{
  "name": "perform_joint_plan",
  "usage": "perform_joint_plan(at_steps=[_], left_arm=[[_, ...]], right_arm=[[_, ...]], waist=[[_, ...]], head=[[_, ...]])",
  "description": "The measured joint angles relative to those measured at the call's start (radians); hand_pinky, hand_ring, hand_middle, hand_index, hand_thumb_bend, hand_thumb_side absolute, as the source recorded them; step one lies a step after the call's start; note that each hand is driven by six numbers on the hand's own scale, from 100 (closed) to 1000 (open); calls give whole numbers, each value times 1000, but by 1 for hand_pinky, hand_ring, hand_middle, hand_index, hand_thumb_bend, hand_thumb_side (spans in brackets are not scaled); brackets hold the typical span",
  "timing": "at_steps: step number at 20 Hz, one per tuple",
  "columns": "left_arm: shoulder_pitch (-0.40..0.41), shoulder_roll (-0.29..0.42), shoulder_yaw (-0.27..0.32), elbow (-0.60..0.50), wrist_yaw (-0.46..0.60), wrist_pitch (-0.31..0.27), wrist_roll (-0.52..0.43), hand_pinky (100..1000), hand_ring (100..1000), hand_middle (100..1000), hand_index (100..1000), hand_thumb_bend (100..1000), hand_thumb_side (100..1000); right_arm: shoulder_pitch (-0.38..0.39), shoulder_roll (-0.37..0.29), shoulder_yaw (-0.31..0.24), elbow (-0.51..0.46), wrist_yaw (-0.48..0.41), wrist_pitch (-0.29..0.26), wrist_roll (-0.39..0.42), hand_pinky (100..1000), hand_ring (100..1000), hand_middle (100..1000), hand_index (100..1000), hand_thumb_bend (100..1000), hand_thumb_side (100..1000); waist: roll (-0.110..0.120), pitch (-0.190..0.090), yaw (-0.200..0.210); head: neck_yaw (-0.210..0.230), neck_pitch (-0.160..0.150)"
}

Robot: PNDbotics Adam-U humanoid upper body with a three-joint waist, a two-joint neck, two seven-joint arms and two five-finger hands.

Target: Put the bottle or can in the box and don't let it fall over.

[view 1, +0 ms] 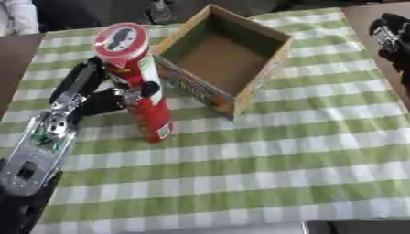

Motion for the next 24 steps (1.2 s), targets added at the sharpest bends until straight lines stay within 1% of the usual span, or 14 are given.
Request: perform_joint_plan(at_steps=[1, 2, 4, 6, 7, 8, 10, 13, 14, 16, 19, 24], left_arm=[[-2, -1, -1, 0, 0, 1, 1, 958, 694, 773, 797, 725, 373], [-4, -1, -1, 1, 1, 3, 3, 954, 688, 766, 781, 690, 353], [-4, -2, -1, 4, 8, 9, 12, 940, 672, 753, 712, 605, 326], [-4, -4, 0, 6, 24, 19, 34, 928, 652, 737, 629, 468, 286], [-4, -5, 0, 6, 35, 27, 48, 922, 642, 721, 592, 394, 245], [-4, -6, 0, 6, 49, 34, 63, 919, 634, 709, 574, 341, 216], [-4, -8, 0, 6, 83, 47, 93, 914, 617, 675, 531, 227, 188], [-4, -8, 0, 1, 137, 58, 121, 912, 606, 656, 486, 115, 177], [-4, -8, 0, -3, 155, 60, 128, 910, 600, 646, 466, 100, 182], [-5, -8, 0, -13, 188, 63, 141, 906, 589, 630, 432, 100, 175], [-17, -8, 2, -35, 232, 67, 163, 900, 578, 616, 390, 100, 193], [-99, -7, 15, -91, 274, 72, 199, 894, 571, 609, 367, 100, 182]], right_arm=[[0, 0, 0, 0, 0, 0, 0, 1000, 995, 969, 961, 100, 629], [0, 0, 0, 0, -2, 0, 0, 1000, 995, 970, 961, 100, 627], [0, 0, 0, 0, -3, 1, -1, 1000, 995, 970, 961, 100, 627], [0, 0, 0, 0, -3, 1, -1, 1000, 995, 970, 961, 100, 628], [0, 0, 0, 0, -3, 2, -2, 1000, 996, 970, 961, 100, 629], [0, 0, 0, 0, -3, 2, -2, 1000, 996, 970, 960, 100, 630], [0, 1, 0, 0, -3, 2, -2, 1000, 996, 970, 960, 100, 632], [0, 1, 0, 1, -3, 4, -3, 1000, 996, 970, 960, 100, 633], [0, 1, 0, 1, -3, 4, -4, 1000, 996, 970, 958, 100, 632], [0, 1, 0, 1, -3, 4, -4, 1000, 995, 970, 957, 100, 631], [0, 1, 0, 1, -3, 4, -4, 1000, 996, 970, 957, 100, 630], [-3, 1, 0, 1, -3, 4, -4, 1000, 996, 971, 957, 100, 638]], waist=[[0, 0, 0], [0, 0, 0], [0, 0, 0], [0, 0, 0], [0, 0, 0], [0, 0, 1], [0, 0, 1], [0, 0, 2], [0, 0, 2], [0, 0, 3], [0, 0, 5], [1, 0, 8]], head=[[0, 0], [0, 0], [0, 0], [0, 0], [0, 0], [-1, 0], [-1, 0], [-2, 0], [-3, 0], [-5, 0], [-10, 0], [-25, 2]])
